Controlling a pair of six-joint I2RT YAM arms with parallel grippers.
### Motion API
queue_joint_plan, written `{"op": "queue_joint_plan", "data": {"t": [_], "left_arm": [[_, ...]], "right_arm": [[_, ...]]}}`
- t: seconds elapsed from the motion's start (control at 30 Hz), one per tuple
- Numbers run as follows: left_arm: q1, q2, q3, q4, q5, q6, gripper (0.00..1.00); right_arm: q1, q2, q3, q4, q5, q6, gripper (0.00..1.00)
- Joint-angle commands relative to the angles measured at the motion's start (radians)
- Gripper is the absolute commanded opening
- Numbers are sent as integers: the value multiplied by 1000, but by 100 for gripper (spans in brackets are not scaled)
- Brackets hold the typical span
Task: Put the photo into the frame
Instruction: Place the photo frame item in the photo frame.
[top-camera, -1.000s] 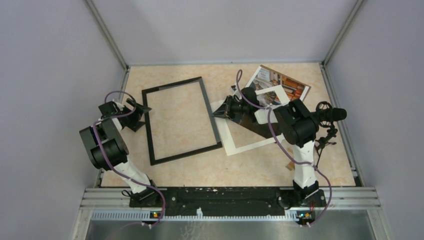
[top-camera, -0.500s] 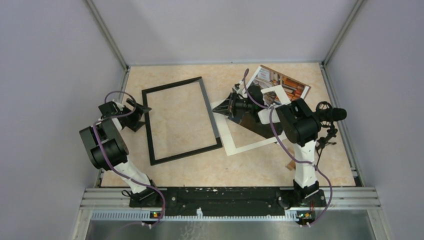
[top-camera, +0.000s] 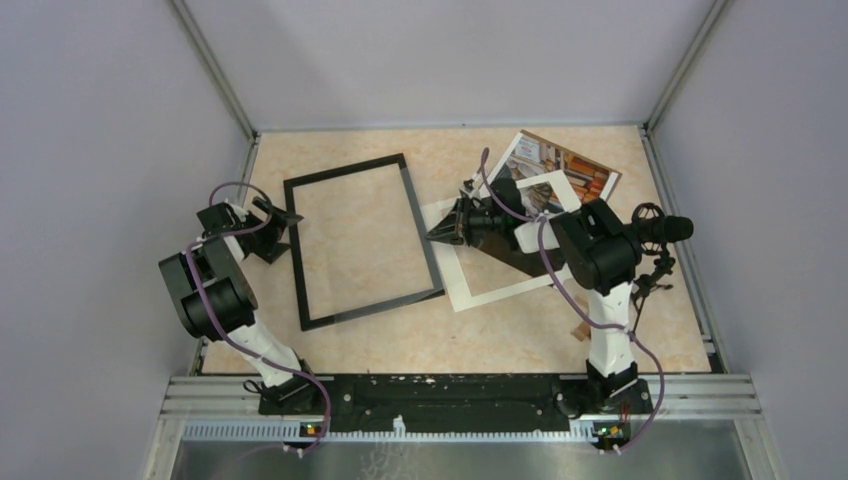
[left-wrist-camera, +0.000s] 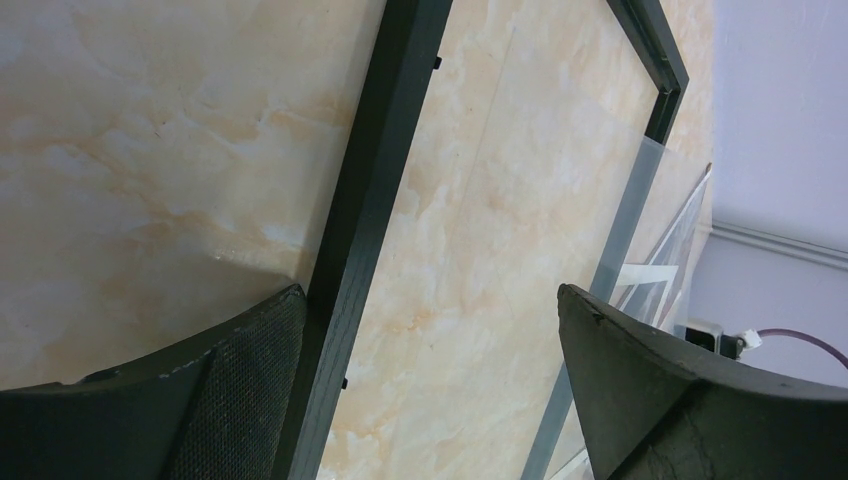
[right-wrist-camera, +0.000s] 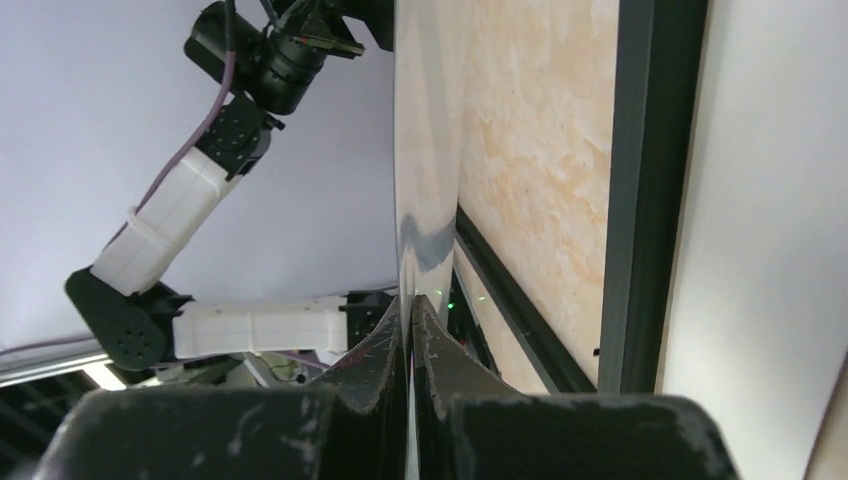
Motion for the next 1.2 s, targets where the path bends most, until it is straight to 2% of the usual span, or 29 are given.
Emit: {"op": "queue_joint_plan", "data": {"t": [0.0,0.03,0.23,0.3,0.4,0.53,0.7,0.97,1.17], "left_arm": [[0,-7,-15,0,15,3,98],[0,-6,-14,0,14,3,98],[0,-8,-17,2,11,5,98],[1,-6,-15,3,12,4,99],[0,-2,-18,10,20,-2,98],[0,-7,-20,12,19,-1,98],[1,-5,-23,16,20,-2,99],[0,-10,-21,15,16,-1,98],[0,-26,-26,30,25,-8,98]], "right_arm": [[28,11,138,-187,-10,-268,0],[29,16,150,-203,-2,-301,1],[32,41,248,-325,30,-502,36],[34,72,299,-377,38,-552,42],[41,122,372,-443,52,-603,42],[59,129,392,-510,162,-679,41],[75,118,375,-504,247,-703,29],[77,44,232,-310,277,-671,2],[77,1,145,-197,295,-641,0]]}}
